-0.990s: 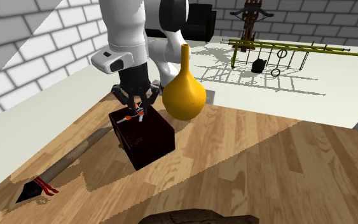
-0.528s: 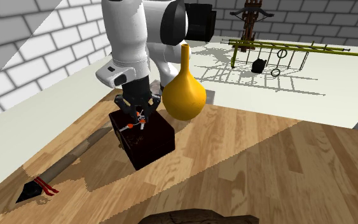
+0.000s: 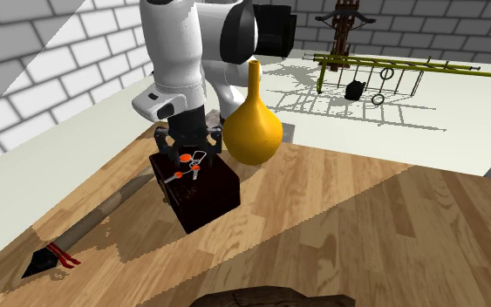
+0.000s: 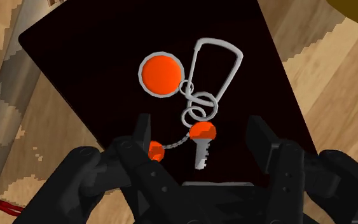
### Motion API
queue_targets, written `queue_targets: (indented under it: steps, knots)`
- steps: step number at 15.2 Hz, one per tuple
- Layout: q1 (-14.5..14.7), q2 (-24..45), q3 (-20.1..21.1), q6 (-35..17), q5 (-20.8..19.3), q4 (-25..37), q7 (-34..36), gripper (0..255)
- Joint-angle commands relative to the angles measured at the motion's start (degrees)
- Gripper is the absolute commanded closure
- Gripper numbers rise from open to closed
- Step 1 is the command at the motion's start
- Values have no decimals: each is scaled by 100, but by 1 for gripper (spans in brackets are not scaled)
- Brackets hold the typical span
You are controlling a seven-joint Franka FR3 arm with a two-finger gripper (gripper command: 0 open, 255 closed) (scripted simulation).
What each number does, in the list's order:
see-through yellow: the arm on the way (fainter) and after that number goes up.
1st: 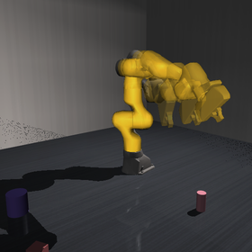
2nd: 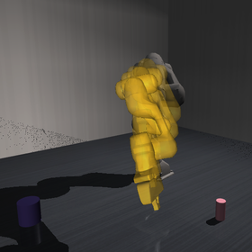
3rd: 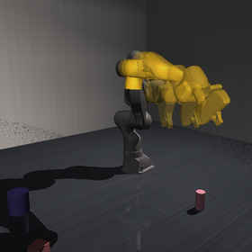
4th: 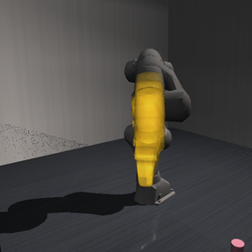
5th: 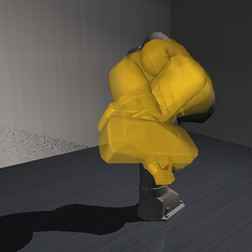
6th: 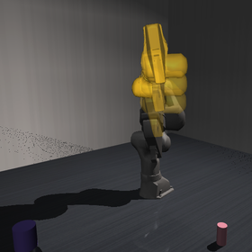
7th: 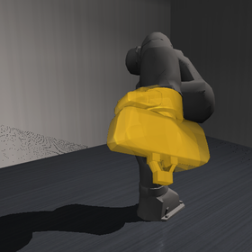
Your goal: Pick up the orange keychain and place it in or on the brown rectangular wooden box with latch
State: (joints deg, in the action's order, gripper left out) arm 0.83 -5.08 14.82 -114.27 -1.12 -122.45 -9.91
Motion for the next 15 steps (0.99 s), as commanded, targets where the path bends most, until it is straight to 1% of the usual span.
queue_targets:
  steps: [1,4,8,15]
  knots:
    - [1,0,1,0,0,-1,0,0]
    - [0,1,1,-1,0,-1,0,0]
    - [5,-134,-3,726,41,595,-30,0]
    - [5,-134,-4,726,41,595,-30,0]
